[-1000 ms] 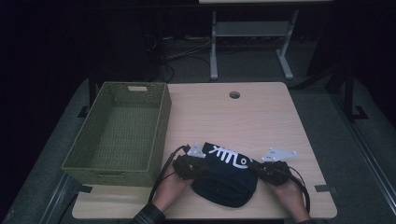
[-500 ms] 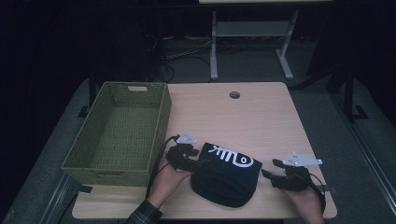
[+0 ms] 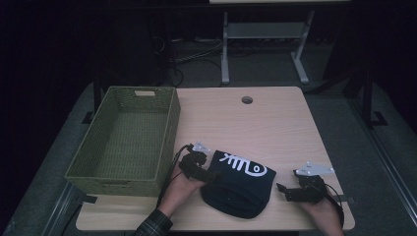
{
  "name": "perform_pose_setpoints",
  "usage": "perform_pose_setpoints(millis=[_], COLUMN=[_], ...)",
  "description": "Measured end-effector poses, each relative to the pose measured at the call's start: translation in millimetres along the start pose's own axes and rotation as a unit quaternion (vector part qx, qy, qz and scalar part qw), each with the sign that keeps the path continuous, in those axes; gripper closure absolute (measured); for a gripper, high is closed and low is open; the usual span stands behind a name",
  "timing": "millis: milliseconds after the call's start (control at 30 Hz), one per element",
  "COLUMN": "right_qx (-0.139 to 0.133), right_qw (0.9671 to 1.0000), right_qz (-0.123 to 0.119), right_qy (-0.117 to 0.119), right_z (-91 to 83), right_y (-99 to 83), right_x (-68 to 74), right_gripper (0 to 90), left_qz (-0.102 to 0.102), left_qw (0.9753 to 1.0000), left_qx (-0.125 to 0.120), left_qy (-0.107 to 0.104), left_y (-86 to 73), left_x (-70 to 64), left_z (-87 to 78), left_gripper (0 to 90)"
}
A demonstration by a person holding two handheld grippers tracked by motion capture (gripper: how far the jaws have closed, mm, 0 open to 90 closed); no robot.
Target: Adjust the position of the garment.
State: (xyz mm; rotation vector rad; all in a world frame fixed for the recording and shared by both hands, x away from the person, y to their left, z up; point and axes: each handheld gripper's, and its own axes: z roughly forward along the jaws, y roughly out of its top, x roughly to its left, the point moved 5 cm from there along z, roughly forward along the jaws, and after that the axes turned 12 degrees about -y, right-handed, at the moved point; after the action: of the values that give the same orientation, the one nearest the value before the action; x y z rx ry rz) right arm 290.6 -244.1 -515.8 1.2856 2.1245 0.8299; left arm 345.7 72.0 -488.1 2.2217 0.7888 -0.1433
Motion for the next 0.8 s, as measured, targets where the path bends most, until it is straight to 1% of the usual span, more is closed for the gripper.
perform_pose_setpoints(millis=[133,233,367,433,633,667,700,733,767,800], right_qx=[0.0,0.0,0.0,0.0,0.0,0.0,0.0,0.001,0.0,0.0], right_qw=[1.0,1.0,1.0,1.0,1.0,1.0,1.0,1.0,1.0,1.0], right_qz=[-0.001,-0.001,-0.001,-0.001,-0.001,0.0,-0.001,0.0,0.0,0.0], right_qy=[0.0,0.0,0.0,0.0,0.0,0.0,0.0,0.0,0.0,0.0], right_z=[0.4,0.5,0.5,0.6,0.8,0.8,0.9,0.8,0.9,0.9], right_y=[0.0,-0.1,-0.1,0.0,0.1,0.1,0.1,0.2,0.2,0.2], right_x=[0.1,0.1,0.1,0.2,0.2,0.3,0.2,0.3,0.3,0.3], right_gripper=[15.3,15.3,15.2,15.1,14.9,14.9,14.9,14.9,14.9,14.9], left_qz=[0.002,0.001,-0.001,-0.004,-0.002,0.0,0.001,0.002,0.002,0.002], left_qw=[1.0,1.0,0.9999,0.9999,0.9998,0.9998,0.9997,0.9997,0.9996,0.9995], left_qx=[0.003,0.005,0.009,0.009,0.006,0.007,0.008,0.008,0.008,0.009], left_qy=[0.001,0.0,-0.005,-0.01,-0.017,-0.021,-0.023,-0.022,-0.025,-0.029], left_y=[-1.6,-3.5,-5.1,-5.6,-5.8,-5.7,-5.8,-5.8,-5.8,-5.7], left_x=[0.5,1.2,1.4,1.0,-0.6,-1.4,-2.3,-2.7,-3.1,-3.4], left_z=[3.3,6.8,8.1,8.6,9.5,9.5,9.6,9.8,9.8,9.7], left_gripper=[18.2,18.2,19.0,21.4,27.0,29.2,34.1,34.1,37.9,37.9])
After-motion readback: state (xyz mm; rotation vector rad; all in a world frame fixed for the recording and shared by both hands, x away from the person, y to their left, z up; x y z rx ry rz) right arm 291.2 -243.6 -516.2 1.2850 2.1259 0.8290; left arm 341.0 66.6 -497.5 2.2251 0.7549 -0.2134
